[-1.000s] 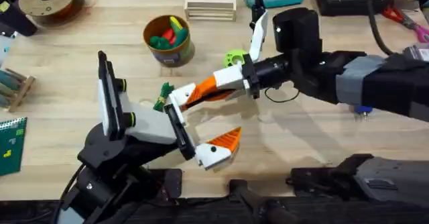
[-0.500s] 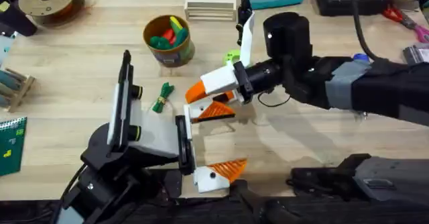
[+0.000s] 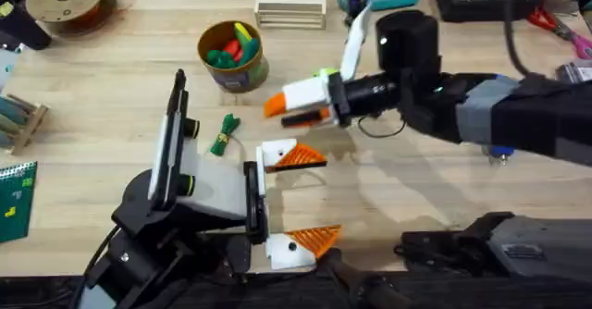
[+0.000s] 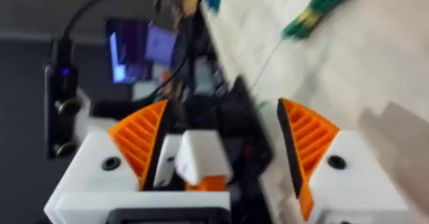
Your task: Pick up the gripper from the table and insert it into the empty holder that is missing its gripper. Then pick up a screw, insert it into the mounting hole, and use the screwdriver to tighten it. Finally, clean up the table by picking up the vegetable and placing it into the bucket.
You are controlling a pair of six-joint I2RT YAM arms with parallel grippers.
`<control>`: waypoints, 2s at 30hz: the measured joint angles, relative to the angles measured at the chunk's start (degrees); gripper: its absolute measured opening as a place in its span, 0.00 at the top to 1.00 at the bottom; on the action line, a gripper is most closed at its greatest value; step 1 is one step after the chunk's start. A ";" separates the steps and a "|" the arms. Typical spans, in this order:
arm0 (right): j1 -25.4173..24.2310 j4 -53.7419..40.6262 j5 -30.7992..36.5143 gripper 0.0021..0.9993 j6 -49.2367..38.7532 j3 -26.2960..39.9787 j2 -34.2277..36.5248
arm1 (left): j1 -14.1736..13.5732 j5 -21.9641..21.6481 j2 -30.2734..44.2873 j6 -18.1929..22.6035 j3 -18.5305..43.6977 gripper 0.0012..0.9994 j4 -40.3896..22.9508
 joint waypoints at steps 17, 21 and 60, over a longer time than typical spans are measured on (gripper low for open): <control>-8.93 -47.03 37.97 0.07 -36.52 25.62 0.00 | 0.00 0.02 0.02 0.00 0.00 0.01 0.00; -7.74 -48.55 47.32 0.07 -41.53 25.62 0.02 | 0.00 0.02 0.02 0.00 0.00 0.01 0.00; 1.79 -57.33 54.19 0.66 -53.74 39.57 24.11 | 0.00 0.15 0.00 0.00 0.00 0.01 0.00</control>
